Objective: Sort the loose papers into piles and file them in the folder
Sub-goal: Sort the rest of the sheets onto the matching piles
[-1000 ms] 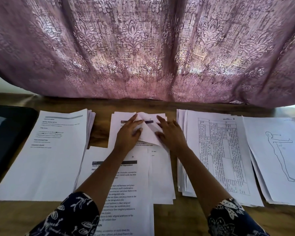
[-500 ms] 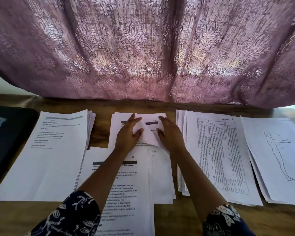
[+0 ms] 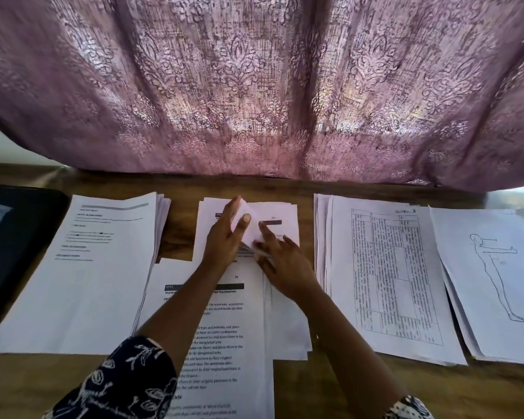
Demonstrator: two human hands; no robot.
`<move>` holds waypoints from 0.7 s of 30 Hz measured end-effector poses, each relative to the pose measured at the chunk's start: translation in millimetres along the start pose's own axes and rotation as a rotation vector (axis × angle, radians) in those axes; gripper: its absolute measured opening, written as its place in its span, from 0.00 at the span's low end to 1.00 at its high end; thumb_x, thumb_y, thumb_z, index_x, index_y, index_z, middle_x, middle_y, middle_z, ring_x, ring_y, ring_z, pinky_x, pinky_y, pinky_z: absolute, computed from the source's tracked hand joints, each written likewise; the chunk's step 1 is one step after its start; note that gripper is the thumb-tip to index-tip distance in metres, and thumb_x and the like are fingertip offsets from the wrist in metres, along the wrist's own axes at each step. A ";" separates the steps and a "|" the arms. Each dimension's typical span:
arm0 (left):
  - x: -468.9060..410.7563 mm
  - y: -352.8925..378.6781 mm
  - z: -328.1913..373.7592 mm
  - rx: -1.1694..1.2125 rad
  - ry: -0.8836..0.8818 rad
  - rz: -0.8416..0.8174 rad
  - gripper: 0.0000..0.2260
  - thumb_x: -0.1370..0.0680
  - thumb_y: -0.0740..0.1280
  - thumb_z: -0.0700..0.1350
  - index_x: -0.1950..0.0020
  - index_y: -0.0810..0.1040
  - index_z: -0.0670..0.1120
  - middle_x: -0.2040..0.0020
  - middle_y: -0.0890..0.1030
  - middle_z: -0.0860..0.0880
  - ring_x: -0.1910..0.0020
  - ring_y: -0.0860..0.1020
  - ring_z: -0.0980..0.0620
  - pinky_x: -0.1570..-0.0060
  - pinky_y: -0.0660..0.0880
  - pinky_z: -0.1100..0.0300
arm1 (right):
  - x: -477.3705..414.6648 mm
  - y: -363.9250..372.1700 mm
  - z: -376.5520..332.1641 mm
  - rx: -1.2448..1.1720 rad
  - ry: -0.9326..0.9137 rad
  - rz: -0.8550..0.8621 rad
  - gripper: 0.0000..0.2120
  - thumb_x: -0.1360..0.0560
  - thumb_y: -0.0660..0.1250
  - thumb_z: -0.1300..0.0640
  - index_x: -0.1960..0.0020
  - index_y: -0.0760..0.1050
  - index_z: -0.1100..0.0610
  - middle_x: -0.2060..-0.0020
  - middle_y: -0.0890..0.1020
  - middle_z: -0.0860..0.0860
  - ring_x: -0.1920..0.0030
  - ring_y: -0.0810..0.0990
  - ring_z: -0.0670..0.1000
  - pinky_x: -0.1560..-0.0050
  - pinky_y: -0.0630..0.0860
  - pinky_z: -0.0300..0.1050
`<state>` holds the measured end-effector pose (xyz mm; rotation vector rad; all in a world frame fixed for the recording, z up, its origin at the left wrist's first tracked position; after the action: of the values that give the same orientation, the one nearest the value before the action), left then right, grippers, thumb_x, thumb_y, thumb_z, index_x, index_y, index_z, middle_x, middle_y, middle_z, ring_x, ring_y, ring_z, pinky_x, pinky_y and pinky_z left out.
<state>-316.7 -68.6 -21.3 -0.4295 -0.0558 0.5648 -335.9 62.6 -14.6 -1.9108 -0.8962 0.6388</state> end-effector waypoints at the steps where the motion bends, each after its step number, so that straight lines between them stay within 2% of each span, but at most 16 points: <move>1: -1.5 0.9 -0.2 -0.066 0.005 -0.004 0.27 0.21 0.62 0.54 0.24 0.60 0.51 0.25 0.65 0.49 0.30 0.67 0.50 0.33 0.66 0.54 | -0.5 3.3 5.5 -0.002 0.048 -0.024 0.27 0.19 0.57 0.48 0.23 0.54 0.52 0.33 0.74 0.51 0.34 0.73 0.56 0.34 0.70 0.52; 3: -3.3 3.8 -0.9 -0.169 0.032 -0.013 0.28 0.22 0.67 0.50 0.24 0.61 0.50 0.25 0.66 0.48 0.31 0.68 0.48 0.32 0.66 0.53 | -3.3 -4.9 13.5 -0.127 0.121 0.044 0.22 0.19 0.58 0.51 0.26 0.63 0.52 0.37 0.78 0.54 0.42 0.79 0.56 0.41 0.78 0.50; 5: -5.2 6.2 -1.8 -0.236 0.062 -0.019 0.25 0.22 0.67 0.49 0.26 0.65 0.50 0.25 0.66 0.49 0.29 0.68 0.46 0.32 0.62 0.57 | -9.0 -24.3 25.1 -0.251 0.182 0.172 0.18 0.19 0.60 0.56 0.30 0.68 0.54 0.39 0.79 0.55 0.46 0.81 0.56 0.43 0.78 0.48; 7: -6.7 6.5 -2.6 -0.290 0.081 -0.020 0.22 0.21 0.66 0.50 0.28 0.68 0.51 0.24 0.64 0.50 0.27 0.66 0.47 0.33 0.58 0.62 | -19.7 -35.7 45.2 -0.190 0.244 0.216 0.19 0.20 0.62 0.57 0.30 0.68 0.55 0.36 0.77 0.55 0.40 0.78 0.57 0.39 0.74 0.49; 10: -7.8 6.3 -3.9 -0.331 0.088 -0.017 0.19 0.21 0.65 0.49 0.29 0.71 0.50 0.24 0.62 0.51 0.28 0.67 0.47 0.34 0.56 0.63 | -32.0 -25.5 69.2 -0.015 0.297 0.066 0.30 0.23 0.65 0.50 0.25 0.60 0.57 0.29 0.68 0.57 0.29 0.67 0.58 0.29 0.62 0.52; 12: -8.0 6.6 -5.5 -0.344 0.086 -0.019 0.19 0.21 0.65 0.50 0.30 0.72 0.50 0.24 0.62 0.51 0.28 0.67 0.47 0.34 0.56 0.63 | -31.3 -20.1 72.5 0.010 0.285 0.034 0.31 0.23 0.65 0.48 0.25 0.60 0.58 0.29 0.68 0.57 0.29 0.66 0.57 0.28 0.59 0.51; 16: -7.9 6.8 -6.1 -0.343 0.081 -0.026 0.19 0.21 0.65 0.49 0.30 0.72 0.49 0.24 0.62 0.50 0.28 0.67 0.46 0.32 0.58 0.60 | -24.2 -30.1 65.8 -0.071 0.305 0.155 0.28 0.24 0.68 0.50 0.28 0.64 0.54 0.36 0.77 0.54 0.36 0.74 0.58 0.36 0.70 0.51; 19: -5.9 2.8 -1.7 -0.307 0.077 -0.003 0.19 0.21 0.66 0.48 0.31 0.73 0.48 0.24 0.63 0.49 0.27 0.65 0.46 0.31 0.57 0.60 | -11.5 -38.2 69.9 -0.255 0.468 0.255 0.28 0.26 0.70 0.50 0.30 0.65 0.53 0.46 0.82 0.53 0.46 0.80 0.57 0.44 0.75 0.49; 21: -7.8 -1.9 1.7 -0.260 0.059 0.011 0.18 0.22 0.67 0.48 0.32 0.74 0.49 0.24 0.63 0.48 0.26 0.63 0.46 0.31 0.56 0.61 | -2.9 -32.9 71.9 -0.405 0.552 0.242 0.29 0.27 0.71 0.50 0.30 0.64 0.53 0.44 0.81 0.53 0.45 0.80 0.57 0.46 0.76 0.47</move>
<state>-322.6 -73.6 -18.4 -0.6998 -0.0703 0.5574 -400.8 107.8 -18.3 -2.4123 -0.4608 0.0380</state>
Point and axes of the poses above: each hand's wrist, its own x-axis away from the middle knuckle, its own y-axis out of the palm, z = x × y, the point moved 10 cm from there along -x, towards the middle knuckle
